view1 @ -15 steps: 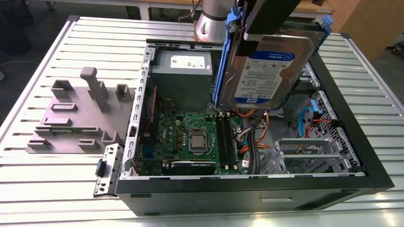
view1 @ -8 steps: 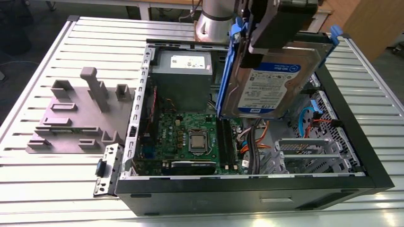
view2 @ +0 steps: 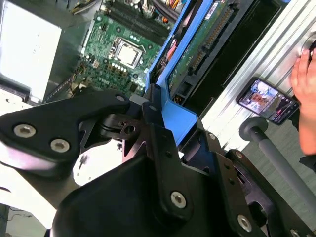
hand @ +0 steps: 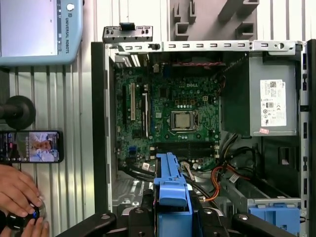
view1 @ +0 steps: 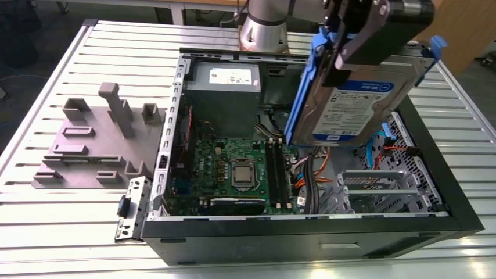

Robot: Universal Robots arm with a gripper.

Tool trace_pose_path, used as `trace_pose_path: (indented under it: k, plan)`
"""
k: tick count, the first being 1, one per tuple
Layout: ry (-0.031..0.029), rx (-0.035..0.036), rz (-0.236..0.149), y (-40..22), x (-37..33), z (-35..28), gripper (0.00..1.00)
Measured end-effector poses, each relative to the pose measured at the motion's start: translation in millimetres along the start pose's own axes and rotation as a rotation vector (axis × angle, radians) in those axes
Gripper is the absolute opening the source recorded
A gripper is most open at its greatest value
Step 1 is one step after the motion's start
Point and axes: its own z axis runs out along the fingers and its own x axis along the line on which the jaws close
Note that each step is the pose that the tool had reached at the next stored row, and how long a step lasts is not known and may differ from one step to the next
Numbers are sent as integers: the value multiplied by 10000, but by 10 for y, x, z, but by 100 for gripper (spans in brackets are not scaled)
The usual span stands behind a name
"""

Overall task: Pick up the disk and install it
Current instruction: 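Insert the disk into the insertion slot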

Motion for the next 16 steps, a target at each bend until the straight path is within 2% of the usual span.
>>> trace_pose_path:
  k: [8,14,16]
  plan:
    - [2,-4,0,-214,-5,33,36]
    - [-4,-4,-1,-275,105,68,36]
    - [-5,-4,-3,-301,118,85,36]
